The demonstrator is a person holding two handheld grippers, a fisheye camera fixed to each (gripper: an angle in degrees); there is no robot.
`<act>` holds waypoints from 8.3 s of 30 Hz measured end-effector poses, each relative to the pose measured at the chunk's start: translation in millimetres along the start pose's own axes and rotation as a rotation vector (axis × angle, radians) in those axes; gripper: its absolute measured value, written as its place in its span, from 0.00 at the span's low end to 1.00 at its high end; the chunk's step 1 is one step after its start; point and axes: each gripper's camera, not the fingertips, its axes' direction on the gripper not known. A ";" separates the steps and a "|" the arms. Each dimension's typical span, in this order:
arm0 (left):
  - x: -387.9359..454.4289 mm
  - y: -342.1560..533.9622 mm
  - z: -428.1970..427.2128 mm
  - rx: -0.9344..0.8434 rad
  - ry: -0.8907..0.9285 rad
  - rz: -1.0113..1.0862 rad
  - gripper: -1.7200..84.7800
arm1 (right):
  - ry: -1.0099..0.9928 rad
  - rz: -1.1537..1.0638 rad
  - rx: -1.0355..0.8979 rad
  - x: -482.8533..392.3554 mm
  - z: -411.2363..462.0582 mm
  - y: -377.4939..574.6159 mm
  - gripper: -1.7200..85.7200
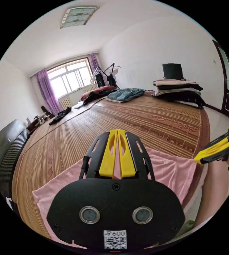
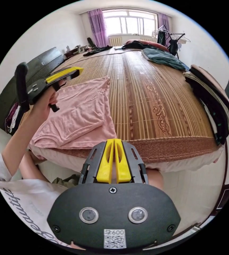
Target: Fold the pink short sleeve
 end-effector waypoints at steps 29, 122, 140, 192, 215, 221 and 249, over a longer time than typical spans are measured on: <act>-243.9 352.0 -301.0 -0.249 -0.226 -0.625 0.02 | -0.219 -0.710 -0.318 -371.2 456.2 -119.3 0.01; -324.5 234.4 -594.6 0.298 0.533 -1.442 0.03 | 0.278 -1.031 0.141 -187.9 685.7 382.2 0.14; -338.1 178.4 -573.4 0.115 0.607 -1.333 0.23 | -0.043 -0.897 0.306 -198.6 518.2 461.3 0.01; -330.2 -140.5 -391.7 0.218 0.846 -1.628 0.03 | -0.629 0.081 0.452 111.4 5.5 122.6 0.01; -301.2 -204.2 -161.3 -0.087 0.730 -1.692 0.03 | -0.517 0.321 0.317 173.9 -37.0 -1.2 0.01; -290.2 -196.6 -139.8 -0.079 0.723 -1.717 0.04 | -0.551 0.339 0.280 159.1 -50.9 -17.9 0.01; -192.3 -173.3 -188.3 -0.381 0.453 -0.205 0.03 | 0.057 0.054 0.080 -102.8 -15.5 -14.6 0.01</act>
